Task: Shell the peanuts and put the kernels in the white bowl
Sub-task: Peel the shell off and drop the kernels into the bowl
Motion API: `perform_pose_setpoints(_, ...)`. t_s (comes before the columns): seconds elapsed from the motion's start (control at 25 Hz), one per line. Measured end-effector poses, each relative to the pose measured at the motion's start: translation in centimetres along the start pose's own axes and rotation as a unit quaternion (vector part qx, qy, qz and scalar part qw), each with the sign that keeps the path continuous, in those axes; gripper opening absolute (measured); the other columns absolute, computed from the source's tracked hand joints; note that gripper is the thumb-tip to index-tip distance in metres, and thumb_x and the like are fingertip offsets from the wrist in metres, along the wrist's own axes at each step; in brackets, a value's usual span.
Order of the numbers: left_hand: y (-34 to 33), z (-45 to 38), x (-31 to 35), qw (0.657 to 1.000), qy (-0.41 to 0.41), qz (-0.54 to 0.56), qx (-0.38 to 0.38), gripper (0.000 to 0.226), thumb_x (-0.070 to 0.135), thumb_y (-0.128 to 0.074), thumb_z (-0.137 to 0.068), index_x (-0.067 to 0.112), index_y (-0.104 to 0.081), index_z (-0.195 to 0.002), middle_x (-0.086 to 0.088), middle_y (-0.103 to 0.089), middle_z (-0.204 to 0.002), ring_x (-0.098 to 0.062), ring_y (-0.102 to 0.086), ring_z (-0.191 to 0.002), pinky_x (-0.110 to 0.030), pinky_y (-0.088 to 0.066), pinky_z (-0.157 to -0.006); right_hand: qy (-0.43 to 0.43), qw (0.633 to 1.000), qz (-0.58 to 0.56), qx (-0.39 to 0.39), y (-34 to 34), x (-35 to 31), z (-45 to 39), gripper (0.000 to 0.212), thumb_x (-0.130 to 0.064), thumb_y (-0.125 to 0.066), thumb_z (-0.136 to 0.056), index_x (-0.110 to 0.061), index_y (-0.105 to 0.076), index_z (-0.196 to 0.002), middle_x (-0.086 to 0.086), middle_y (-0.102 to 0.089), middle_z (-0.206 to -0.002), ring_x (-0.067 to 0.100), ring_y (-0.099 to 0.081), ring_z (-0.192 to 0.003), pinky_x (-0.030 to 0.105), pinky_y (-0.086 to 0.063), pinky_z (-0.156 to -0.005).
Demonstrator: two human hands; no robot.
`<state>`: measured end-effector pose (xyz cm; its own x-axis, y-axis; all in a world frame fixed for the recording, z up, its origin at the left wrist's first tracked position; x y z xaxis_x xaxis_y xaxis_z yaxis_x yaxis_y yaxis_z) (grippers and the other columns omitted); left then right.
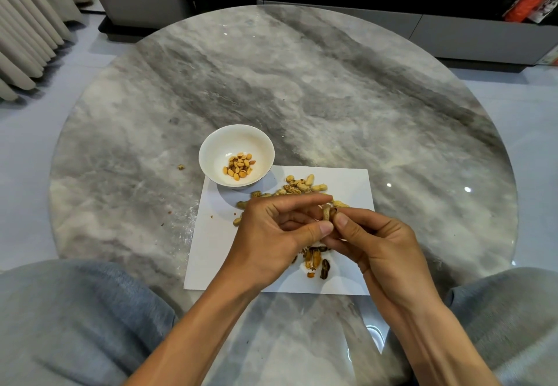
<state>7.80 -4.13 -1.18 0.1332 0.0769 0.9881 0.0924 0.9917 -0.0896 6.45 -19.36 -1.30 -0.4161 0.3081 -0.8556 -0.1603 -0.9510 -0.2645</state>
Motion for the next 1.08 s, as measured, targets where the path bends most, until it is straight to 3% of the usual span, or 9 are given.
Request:
perform_pose_setpoints(0.24, -0.4, 0.2, -1.0, 0.991, 0.089, 0.094, 0.039, 0.032, -0.007, -0.066, -0.087, 0.019, -0.076, -0.102, -0.003, -0.078, -0.098, -0.016, -0.074, -0.09, -0.021, -0.057, -0.075, -0.017, 0.997, -0.074, 0.022, 0.1, 0.7, -0.2, 0.031, -0.011, -0.07, -0.073, 0.005, -0.074, -0.1, 0.021, -0.075, -0.097, 0.024, -0.073, -0.079, 0.023, -0.06, -0.07)
perform_pose_setpoints(0.36, -1.0, 0.4, -1.5, 0.956, 0.168, 0.231, 0.06, 0.02, 0.004, -0.058, -0.094, 0.008, -0.075, -0.103, -0.012, -0.076, -0.101, -0.02, -0.073, -0.09, -0.025, -0.059, -0.076, 0.069, 0.996, 0.033, 0.038, -0.1, 0.2, 0.1, 0.017, -0.01, -0.074, -0.077, -0.007, -0.077, -0.093, 0.011, -0.077, -0.089, 0.018, -0.073, -0.076, 0.02, -0.057, -0.068)
perform_pose_setpoints(0.44, -1.5, 0.7, -1.7, 0.919, 0.216, 0.323, 0.068, 0.023, 0.011, -0.054, -0.097, 0.0, -0.073, -0.104, -0.016, -0.075, -0.104, -0.022, -0.073, -0.092, -0.027, -0.06, -0.076, 0.244, 0.936, 0.25, 0.046, -0.4, -0.4, 0.7, 0.011, -0.008, -0.077, -0.082, -0.014, -0.078, -0.091, -0.002, -0.075, -0.085, 0.012, -0.071, -0.078, 0.018, -0.053, -0.07)
perform_pose_setpoints(0.52, -1.6, 0.8, -2.0, 0.9, 0.246, 0.352, 0.074, 0.025, 0.012, -0.053, -0.097, -0.002, -0.072, -0.103, -0.017, -0.074, -0.102, -0.02, -0.073, -0.089, -0.025, -0.06, -0.07, 0.402, 0.81, 0.426, 0.034, -1.4, -0.1, 1.5, 0.009, -0.01, -0.074, -0.086, -0.014, -0.078, -0.094, -0.005, -0.071, -0.091, 0.011, -0.065, -0.085, 0.017, -0.048, -0.076)
perform_pose_setpoints(0.56, -1.6, 0.9, -2.2, 0.897, 0.255, 0.354, 0.074, 0.025, 0.011, -0.052, -0.098, -0.003, -0.072, -0.104, -0.017, -0.074, -0.101, -0.018, -0.073, -0.088, -0.023, -0.059, -0.069, 0.442, 0.762, 0.472, 0.032, -1.6, 0.3, 1.6, 0.01, -0.011, -0.072, -0.086, -0.012, -0.077, -0.096, -0.002, -0.07, -0.094, 0.014, -0.063, -0.087, 0.017, -0.045, -0.079)
perform_pose_setpoints(0.64, -1.6, 1.0, -2.2, 0.896, 0.263, 0.352, 0.068, 0.027, 0.01, -0.051, -0.099, -0.005, -0.071, -0.108, -0.016, -0.074, -0.101, -0.016, -0.072, -0.087, -0.022, -0.059, -0.069, 0.467, 0.727, 0.502, 0.036, -1.7, 0.6, 1.5, 0.013, -0.011, -0.071, -0.086, -0.008, -0.077, -0.098, 0.002, -0.069, -0.097, 0.017, -0.06, -0.09, 0.017, -0.044, -0.082)
perform_pose_setpoints(0.76, -1.5, 1.0, -2.1, 0.893, 0.268, 0.356, 0.067, 0.026, 0.008, -0.05, -0.099, -0.006, -0.071, -0.108, -0.014, -0.074, -0.095, -0.015, -0.073, -0.083, -0.022, -0.058, -0.067, 0.449, 0.752, 0.481, 0.029, -1.6, 0.4, 1.5, 0.013, -0.012, -0.071, -0.087, -0.011, -0.077, -0.098, -0.002, -0.069, -0.1, 0.014, -0.061, -0.091, 0.018, -0.046, -0.081)
perform_pose_setpoints(0.96, -1.3, 1.0, -2.5, 0.882, 0.293, 0.36, 0.086, 0.03, -0.01, -0.041, -0.095, -0.011, -0.064, -0.114, -0.025, -0.072, -0.106, -0.031, -0.072, -0.101, -0.032, -0.06, -0.084, 0.207, 0.952, 0.205, 0.094, 0.2, -0.4, 0.3, 0.013, -0.01, -0.076, -0.085, -0.024, -0.076, -0.087, -0.005, -0.073, -0.082, 0.005, -0.066, -0.07, 0.017, -0.05, -0.062)
perform_pose_setpoints(1.08, -1.4, 1.1, -2.6, 0.878, 0.307, 0.357, 0.087, 0.033, -0.016, -0.037, -0.095, -0.011, -0.061, -0.118, -0.025, -0.072, -0.108, -0.031, -0.072, -0.1, -0.032, -0.06, -0.085, 0.09, 0.972, 0.183, 0.113, 1.4, 0.6, -0.5, 0.009, -0.013, -0.075, -0.086, -0.021, -0.077, -0.091, -0.004, -0.075, -0.08, 0.004, -0.064, -0.06, 0.016, -0.05, -0.055)
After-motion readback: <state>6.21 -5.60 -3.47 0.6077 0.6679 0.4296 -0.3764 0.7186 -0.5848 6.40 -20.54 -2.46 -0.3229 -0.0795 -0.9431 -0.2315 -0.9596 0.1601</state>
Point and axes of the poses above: each hand's wrist, its own z-axis away from the middle knuckle, its own y-axis out of the back of the hand, x = y × z, the point moved 4 cm from there along -z, towards the middle knuckle
